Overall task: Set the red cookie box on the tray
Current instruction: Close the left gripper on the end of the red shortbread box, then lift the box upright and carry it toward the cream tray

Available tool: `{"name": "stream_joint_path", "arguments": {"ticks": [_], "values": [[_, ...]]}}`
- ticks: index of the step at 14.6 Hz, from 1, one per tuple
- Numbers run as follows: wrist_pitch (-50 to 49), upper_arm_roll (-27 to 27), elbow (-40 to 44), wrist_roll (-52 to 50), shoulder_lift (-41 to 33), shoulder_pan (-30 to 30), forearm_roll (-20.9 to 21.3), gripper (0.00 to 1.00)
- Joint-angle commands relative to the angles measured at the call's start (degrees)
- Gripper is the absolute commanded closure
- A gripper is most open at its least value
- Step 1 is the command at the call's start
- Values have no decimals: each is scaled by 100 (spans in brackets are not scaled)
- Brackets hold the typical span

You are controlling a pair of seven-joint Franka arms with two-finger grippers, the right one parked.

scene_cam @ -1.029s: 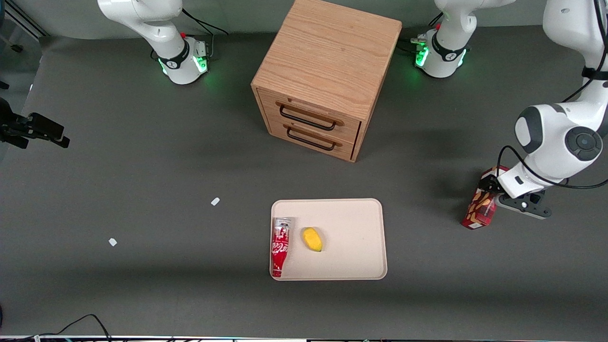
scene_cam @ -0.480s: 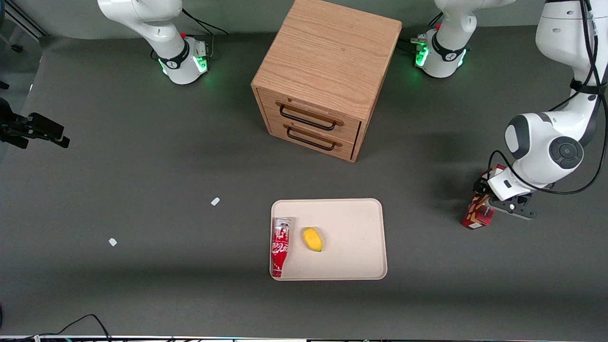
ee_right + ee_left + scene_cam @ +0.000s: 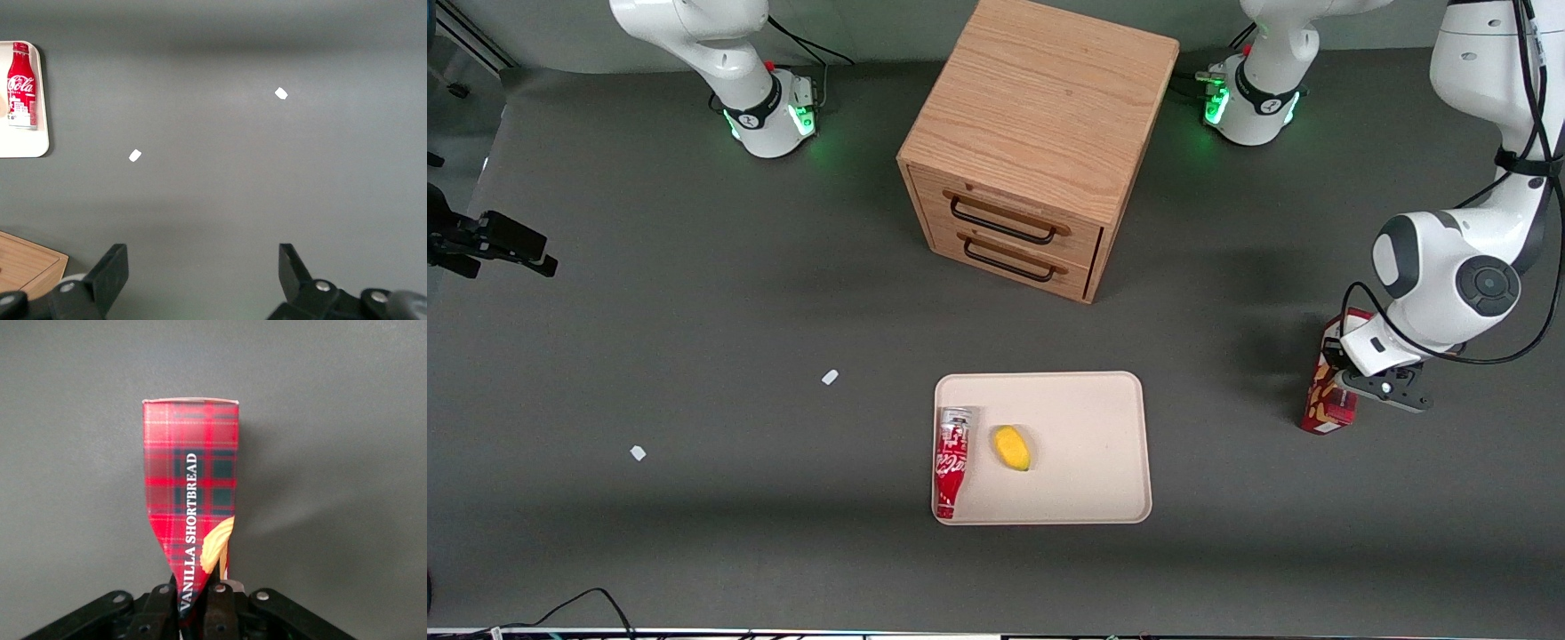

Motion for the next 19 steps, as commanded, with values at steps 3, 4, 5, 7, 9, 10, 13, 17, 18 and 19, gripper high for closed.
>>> {"name": "stream_joint_path", "arguments": {"ticks": [3, 4, 5, 7, 9, 10, 13, 17, 18, 19], "values": [[-1899, 16, 1345, -10, -338, -84, -78, 100], [-2347, -2, 1697, -149, -382, -110, -78, 100], [-2812, -19, 2118, -368, -382, -189, -78, 100], [-3831, -45, 3110, -947, -243, -373, -270, 100], [-4546, -63, 4034, -1597, 47, -610, -482, 100], [-4714, -133, 4325, -1879, 188, -733, -500, 100], [-4803, -633, 5055, -2933, 775, -831, -500, 100], [-4664, -723, 5989, -3814, 1761, -1384, -360, 100], [-4506, -731, 5981, -3929, 1875, -1454, -316, 100], [-4313, -731, 5972, -4060, 2007, -1559, -306, 100]]}}
